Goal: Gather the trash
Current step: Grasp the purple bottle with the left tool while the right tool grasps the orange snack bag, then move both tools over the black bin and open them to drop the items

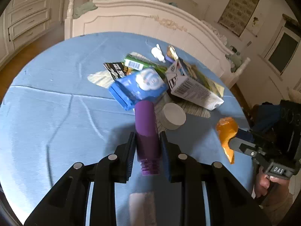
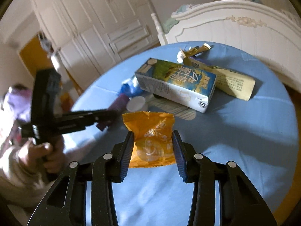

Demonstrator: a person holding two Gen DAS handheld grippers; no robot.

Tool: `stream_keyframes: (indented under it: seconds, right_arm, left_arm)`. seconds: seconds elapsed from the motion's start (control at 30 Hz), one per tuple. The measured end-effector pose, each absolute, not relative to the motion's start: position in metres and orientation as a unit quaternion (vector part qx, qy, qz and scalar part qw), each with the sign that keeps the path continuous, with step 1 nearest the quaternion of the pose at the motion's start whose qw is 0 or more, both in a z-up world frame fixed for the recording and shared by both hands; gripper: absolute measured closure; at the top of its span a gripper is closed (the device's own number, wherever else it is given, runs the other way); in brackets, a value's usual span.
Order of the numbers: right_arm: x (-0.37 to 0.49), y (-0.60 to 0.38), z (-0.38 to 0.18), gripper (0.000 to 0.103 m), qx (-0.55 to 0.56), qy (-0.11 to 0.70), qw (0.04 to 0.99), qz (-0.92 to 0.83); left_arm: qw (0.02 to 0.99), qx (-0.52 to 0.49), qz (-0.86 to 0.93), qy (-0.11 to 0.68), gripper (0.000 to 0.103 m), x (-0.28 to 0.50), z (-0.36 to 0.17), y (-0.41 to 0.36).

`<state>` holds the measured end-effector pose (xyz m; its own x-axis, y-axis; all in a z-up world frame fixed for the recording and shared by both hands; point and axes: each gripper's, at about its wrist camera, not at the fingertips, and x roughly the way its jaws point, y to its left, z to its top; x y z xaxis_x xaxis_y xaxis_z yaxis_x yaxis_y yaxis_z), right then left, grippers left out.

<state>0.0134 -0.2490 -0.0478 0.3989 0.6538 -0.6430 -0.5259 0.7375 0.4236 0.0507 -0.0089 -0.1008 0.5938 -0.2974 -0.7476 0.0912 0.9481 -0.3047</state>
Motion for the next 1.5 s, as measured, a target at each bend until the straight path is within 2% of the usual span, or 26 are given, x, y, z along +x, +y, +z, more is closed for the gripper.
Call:
stream_keyframes:
  seconds: [0.37, 0.67, 0.87, 1.07, 1.27, 1.5]
  right_arm:
    - [0.007, -0.21, -0.025, 0.061, 0.108, 0.412, 0.819, 0.385]
    - [0.014, -0.093, 0.003, 0.061, 0.053, 0.419, 0.79, 0.445]
    - [0.02, 0.007, 0.01, 0.061, 0.017, 0.432, 0.759, 0.487]
    - [0.023, 0.114, 0.001, 0.061, -0.038, 0.451, 0.731, 0.51]
    - [0.029, 0.194, -0.024, 0.061, -0.092, 0.478, 0.716, 0.501]
    - [0.029, 0.228, -0.053, 0.061, -0.129, 0.498, 0.706, 0.487]
  left_arm:
    - [0.906, -0.165, -0.104, 0.376, 0.077, 0.017, -0.066, 0.042]
    - [0.919, -0.213, -0.028, 0.329, 0.077, -0.025, -0.06, 0.143]
    - [0.914, -0.256, 0.062, 0.307, 0.077, -0.065, -0.077, 0.23]
    - [0.901, -0.286, 0.098, 0.311, 0.077, -0.082, -0.103, 0.281]
    - [0.892, -0.305, 0.105, 0.318, 0.077, -0.082, -0.127, 0.305]
    - [0.883, -0.318, 0.098, 0.332, 0.077, -0.075, -0.149, 0.314]
